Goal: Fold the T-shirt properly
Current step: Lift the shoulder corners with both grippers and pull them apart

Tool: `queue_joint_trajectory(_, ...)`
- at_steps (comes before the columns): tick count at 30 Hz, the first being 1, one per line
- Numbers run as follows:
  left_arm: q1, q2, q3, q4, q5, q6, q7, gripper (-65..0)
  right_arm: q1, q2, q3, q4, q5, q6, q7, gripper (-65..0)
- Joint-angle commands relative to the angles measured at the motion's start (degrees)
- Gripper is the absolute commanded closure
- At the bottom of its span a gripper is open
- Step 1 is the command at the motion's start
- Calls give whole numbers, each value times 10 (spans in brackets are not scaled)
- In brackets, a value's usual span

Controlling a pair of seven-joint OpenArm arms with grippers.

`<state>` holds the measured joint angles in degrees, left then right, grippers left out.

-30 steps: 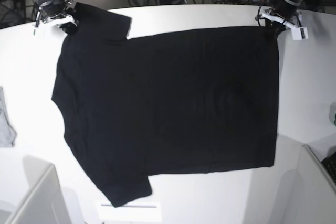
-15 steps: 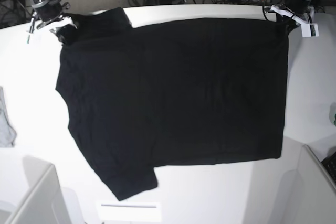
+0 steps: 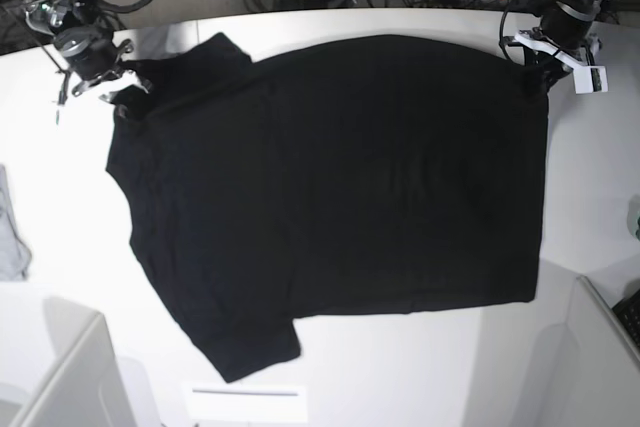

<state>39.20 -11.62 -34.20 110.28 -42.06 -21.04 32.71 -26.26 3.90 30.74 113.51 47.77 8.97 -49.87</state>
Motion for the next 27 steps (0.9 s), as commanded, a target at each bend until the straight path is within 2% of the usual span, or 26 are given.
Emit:
queue_joint_trajectory(1,4,-6,-6,10,-7,-3,-12,0,7,6,2,8,9,2,9,0)
queue_joint_trajectory(5,-16,-5,-3,9,-8,-2,-10,0,24,8,0,0,9,2,9,0)
queue_joint_trajectory(7,-29,6,-8,9,-8,-2,15,0,35,8,0,-12,7,2,9,0)
queue_joint_trajectory(12,-73,25,-40,7,-6,-2,74,0,63,4,-2,-23,-49,2,-1,0)
queue_joint_trajectory(15,-94,26,-44,6,-3,-2,91,0,84,3,-2,-24,-74,2,-17,0)
queue_joint_trajectory(21,-119,26,-44,5,-3,-1,105,0,122,4,-2,-41,-79,2,-20,0)
queue_joint_trajectory(27,-129,25,-43,4,-3,45,102,0,154,5,-2,-91,-79,2,-20,0)
